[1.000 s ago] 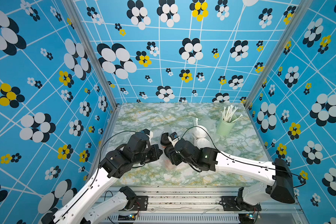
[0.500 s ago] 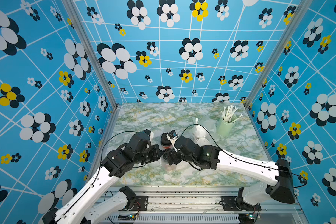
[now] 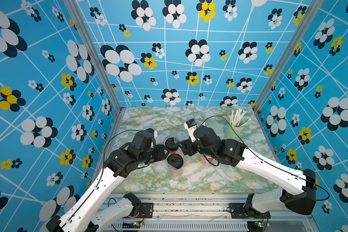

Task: Pack milk tea into plastic carrier bags
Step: Place the milk tea cup in the plastic carrier bag, then pick up the straw from the container.

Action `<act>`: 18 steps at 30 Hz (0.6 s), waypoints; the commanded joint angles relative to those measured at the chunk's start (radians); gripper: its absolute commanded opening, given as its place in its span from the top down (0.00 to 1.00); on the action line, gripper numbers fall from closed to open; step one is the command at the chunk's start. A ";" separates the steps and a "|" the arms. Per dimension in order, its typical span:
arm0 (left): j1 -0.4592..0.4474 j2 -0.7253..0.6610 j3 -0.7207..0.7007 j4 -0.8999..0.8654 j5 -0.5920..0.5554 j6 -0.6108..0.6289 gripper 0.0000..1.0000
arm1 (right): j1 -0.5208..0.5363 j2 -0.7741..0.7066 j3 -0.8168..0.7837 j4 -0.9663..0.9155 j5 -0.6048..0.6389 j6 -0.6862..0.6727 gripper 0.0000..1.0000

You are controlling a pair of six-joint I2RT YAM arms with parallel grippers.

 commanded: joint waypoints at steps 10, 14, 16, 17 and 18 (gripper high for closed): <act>0.150 0.102 0.067 -0.063 0.113 0.169 0.51 | -0.373 -0.049 0.103 -0.242 -0.084 -0.060 0.36; 0.160 0.129 0.083 -0.049 0.120 0.186 0.56 | -0.538 -0.028 0.150 -0.287 -0.132 -0.088 0.38; 0.164 0.144 0.093 -0.049 0.113 0.198 0.56 | -0.609 -0.006 0.165 -0.303 -0.139 -0.106 0.39; 0.167 0.152 0.101 -0.051 0.112 0.204 0.59 | -0.640 0.007 0.173 -0.309 -0.145 -0.117 0.39; 0.169 0.161 0.106 -0.050 0.109 0.210 0.60 | -0.678 0.020 0.178 -0.312 -0.162 -0.123 0.40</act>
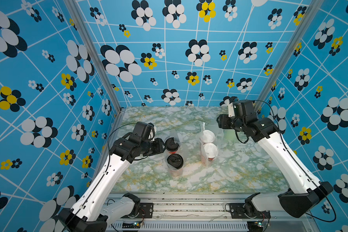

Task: Pack milk tea into plastic carrier bags
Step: Pick up the straw from the container.

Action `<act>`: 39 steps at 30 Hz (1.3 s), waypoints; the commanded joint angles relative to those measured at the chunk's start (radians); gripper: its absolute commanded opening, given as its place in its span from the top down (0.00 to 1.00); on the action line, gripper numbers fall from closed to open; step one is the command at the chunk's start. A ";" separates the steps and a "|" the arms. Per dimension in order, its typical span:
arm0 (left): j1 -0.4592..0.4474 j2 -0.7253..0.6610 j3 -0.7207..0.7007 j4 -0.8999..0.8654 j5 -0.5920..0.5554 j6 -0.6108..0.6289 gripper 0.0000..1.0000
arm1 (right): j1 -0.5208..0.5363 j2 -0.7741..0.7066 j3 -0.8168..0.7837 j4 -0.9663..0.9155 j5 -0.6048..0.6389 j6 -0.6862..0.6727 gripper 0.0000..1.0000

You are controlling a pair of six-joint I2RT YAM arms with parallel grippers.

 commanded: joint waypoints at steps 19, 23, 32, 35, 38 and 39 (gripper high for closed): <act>0.038 0.050 0.053 -0.005 0.001 0.066 0.68 | -0.316 0.434 0.256 -0.012 -0.079 -0.195 0.62; 0.041 0.039 0.046 -0.004 -0.001 0.060 0.68 | -0.318 0.525 0.328 -0.015 -0.085 -0.204 0.66; 0.048 0.009 0.022 0.000 -0.002 0.045 0.69 | -0.316 0.612 0.352 -0.012 -0.037 -0.213 0.79; 0.049 0.002 0.013 0.002 -0.002 0.043 0.69 | -0.316 0.613 0.337 -0.007 -0.034 -0.212 0.83; 0.050 -0.003 0.004 0.004 0.000 0.041 0.69 | -0.317 0.589 0.321 0.001 -0.028 -0.206 0.87; 0.050 -0.006 0.002 0.005 -0.001 0.040 0.69 | -0.317 0.575 0.316 0.003 -0.024 -0.205 0.89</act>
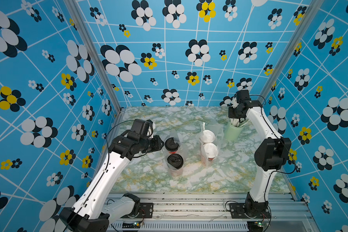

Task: Pack milk tea into plastic carrier bags
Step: Pick up the straw from the container.

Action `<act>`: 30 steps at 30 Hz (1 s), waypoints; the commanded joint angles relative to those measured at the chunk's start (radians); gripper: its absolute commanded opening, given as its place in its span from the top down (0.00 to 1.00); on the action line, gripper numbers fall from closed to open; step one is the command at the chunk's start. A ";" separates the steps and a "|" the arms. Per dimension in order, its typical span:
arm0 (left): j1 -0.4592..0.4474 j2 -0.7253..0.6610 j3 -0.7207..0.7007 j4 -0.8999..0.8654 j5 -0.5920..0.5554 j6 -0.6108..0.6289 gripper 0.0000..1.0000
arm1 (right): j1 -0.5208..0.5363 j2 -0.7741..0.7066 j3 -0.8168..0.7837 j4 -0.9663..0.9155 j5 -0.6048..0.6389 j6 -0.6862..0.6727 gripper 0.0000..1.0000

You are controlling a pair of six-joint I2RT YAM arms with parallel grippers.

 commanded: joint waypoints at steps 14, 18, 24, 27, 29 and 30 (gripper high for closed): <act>0.018 -0.022 -0.026 0.007 0.008 0.006 0.69 | 0.070 -0.344 0.056 -0.123 0.101 0.003 1.00; 0.020 -0.012 -0.023 0.013 0.011 0.018 0.68 | 0.141 -0.422 0.115 -0.188 0.127 0.015 1.00; 0.024 0.016 -0.004 0.032 0.028 0.092 0.58 | 0.284 -0.494 0.195 -0.230 0.076 0.075 1.00; 0.025 0.050 0.026 0.036 0.047 0.142 0.51 | 0.378 -0.505 0.222 -0.225 0.029 0.112 1.00; 0.025 0.081 0.052 0.026 0.062 0.171 0.49 | 0.450 -0.502 0.238 -0.210 0.008 0.134 1.00; 0.025 0.099 0.065 0.023 0.070 0.181 0.48 | 0.487 -0.496 0.246 -0.201 -0.006 0.143 1.00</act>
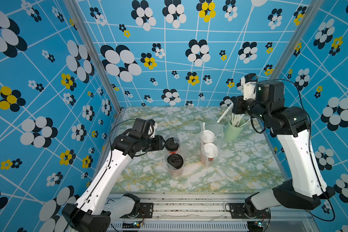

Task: Pack milk tea into plastic carrier bags
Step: Pick up the straw from the container, then place the straw in the plastic carrier bag.

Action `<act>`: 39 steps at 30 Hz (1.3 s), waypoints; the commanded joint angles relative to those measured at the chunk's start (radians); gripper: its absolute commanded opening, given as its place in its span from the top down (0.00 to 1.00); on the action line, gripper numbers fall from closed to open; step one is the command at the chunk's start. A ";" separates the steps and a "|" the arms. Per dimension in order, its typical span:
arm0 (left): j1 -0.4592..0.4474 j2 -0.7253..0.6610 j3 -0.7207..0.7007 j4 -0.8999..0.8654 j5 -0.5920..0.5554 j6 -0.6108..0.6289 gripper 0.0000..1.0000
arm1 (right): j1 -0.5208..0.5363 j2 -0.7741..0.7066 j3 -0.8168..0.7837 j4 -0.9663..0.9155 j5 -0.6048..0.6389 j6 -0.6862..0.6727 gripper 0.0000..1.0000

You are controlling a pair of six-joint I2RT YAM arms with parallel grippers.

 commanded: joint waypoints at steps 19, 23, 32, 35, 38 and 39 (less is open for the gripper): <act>0.053 0.102 0.061 0.102 -0.106 0.058 0.96 | 0.418 0.327 0.191 0.172 -0.121 0.072 1.00; 0.057 0.067 0.024 0.155 -0.080 0.011 1.00 | 0.426 0.414 0.278 0.134 -0.105 0.050 1.00; 0.061 0.054 -0.036 0.220 -0.049 -0.058 1.00 | 0.429 0.493 0.315 0.113 -0.090 0.029 1.00; 0.062 0.056 -0.044 0.221 -0.059 -0.060 0.86 | 0.434 0.491 0.312 0.113 -0.093 0.024 1.00; 0.064 0.062 -0.032 0.207 -0.076 -0.048 0.83 | 0.445 0.482 0.311 0.113 -0.108 0.020 1.00; 0.064 0.064 -0.026 0.201 -0.086 -0.044 0.85 | 0.447 0.477 0.302 0.119 -0.121 0.022 1.00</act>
